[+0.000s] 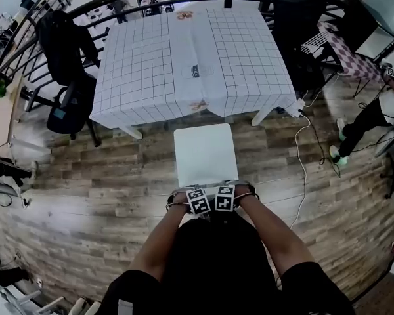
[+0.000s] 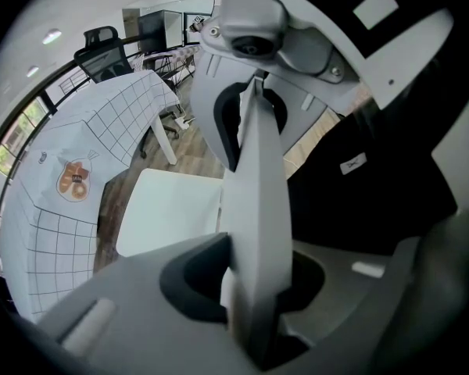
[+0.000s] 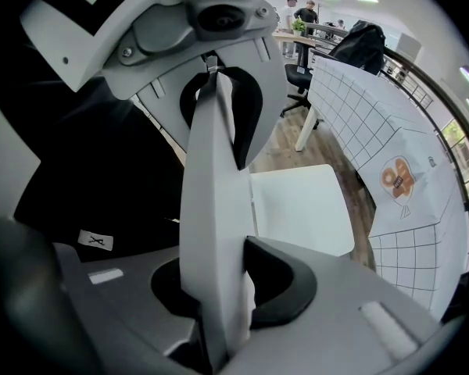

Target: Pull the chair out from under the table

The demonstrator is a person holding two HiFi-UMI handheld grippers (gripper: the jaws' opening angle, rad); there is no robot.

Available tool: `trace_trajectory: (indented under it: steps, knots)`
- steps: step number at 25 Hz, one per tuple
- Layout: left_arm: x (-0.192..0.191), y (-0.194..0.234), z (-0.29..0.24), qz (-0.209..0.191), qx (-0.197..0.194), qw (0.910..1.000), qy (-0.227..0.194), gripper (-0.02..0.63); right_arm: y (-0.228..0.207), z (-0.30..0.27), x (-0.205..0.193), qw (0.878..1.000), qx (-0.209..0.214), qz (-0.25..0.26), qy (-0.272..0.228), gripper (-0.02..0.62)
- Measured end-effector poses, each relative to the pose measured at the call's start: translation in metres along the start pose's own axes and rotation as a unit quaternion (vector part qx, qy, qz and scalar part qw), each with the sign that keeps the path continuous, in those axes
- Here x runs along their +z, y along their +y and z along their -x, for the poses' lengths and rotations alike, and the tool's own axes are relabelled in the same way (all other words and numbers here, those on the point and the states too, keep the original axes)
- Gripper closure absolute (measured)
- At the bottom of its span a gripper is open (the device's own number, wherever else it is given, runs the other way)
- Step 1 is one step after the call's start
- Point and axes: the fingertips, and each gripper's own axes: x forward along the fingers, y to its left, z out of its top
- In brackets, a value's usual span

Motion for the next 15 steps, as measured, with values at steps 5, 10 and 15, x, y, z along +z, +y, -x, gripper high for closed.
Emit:
trace_trajectory:
  steps: [5, 10, 15]
  knots:
    - [-0.014, -0.004, -0.016, -0.004, -0.005, 1.0, -0.006, 0.509, 0.006, -0.019, 0.006, 1.0, 0.001, -0.006, 0.006, 0.508]
    - [-0.011, -0.018, -0.022, -0.003, -0.009, 0.9999, -0.006, 0.509, 0.018, -0.023, 0.001, 1.0, 0.003, -0.013, 0.004, 0.508]
    - [-0.014, -0.033, -0.023, -0.001, -0.008, 0.9999, -0.007, 0.509, 0.034, -0.024, -0.001, 1.0, 0.004, -0.014, 0.005, 0.506]
